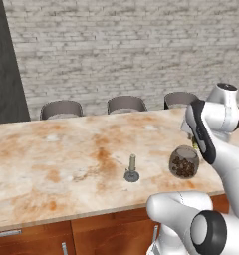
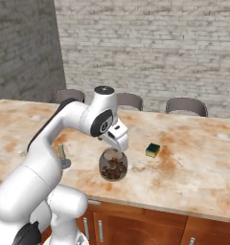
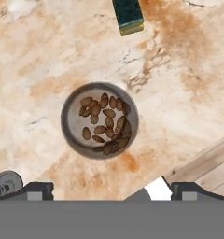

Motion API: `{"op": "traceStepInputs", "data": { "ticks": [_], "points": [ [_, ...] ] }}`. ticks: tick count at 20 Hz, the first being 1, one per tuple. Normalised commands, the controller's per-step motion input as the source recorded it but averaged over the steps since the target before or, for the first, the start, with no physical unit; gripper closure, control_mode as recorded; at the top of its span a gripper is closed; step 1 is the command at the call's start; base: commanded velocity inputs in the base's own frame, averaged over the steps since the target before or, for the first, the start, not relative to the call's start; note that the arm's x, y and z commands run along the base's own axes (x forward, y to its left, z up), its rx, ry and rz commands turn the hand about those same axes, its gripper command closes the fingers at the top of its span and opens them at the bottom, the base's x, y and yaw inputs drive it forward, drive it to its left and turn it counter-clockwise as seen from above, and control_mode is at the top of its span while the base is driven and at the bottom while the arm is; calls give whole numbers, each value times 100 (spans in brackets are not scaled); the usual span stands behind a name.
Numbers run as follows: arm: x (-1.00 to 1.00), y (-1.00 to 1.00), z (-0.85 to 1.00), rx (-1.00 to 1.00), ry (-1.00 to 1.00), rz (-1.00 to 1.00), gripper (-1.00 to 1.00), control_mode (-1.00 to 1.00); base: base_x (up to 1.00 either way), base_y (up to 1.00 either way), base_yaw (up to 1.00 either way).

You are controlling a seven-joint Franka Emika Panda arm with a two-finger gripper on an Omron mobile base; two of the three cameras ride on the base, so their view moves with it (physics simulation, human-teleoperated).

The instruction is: Pick the jar and candle from the dining table and place them in the open cabinet. Close the cabinet after placing the objects.

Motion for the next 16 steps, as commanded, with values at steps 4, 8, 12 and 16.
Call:
{"op": "traceStepInputs", "data": {
  "ticks": [4, 8, 12, 16],
  "points": [
    [5, -24, -20, 0, 0, -2, -100, -100, 0, 0, 0],
    [11, -15, -19, -1, 0, -5, -100, -100, 0, 0, 0],
    [16, -13, -23, -10, 0, -8, -100, -100, 0, 0, 0],
    [21, -10, -23, -12, 0, -9, -100, -100, 0, 0, 0]
  ]
}}
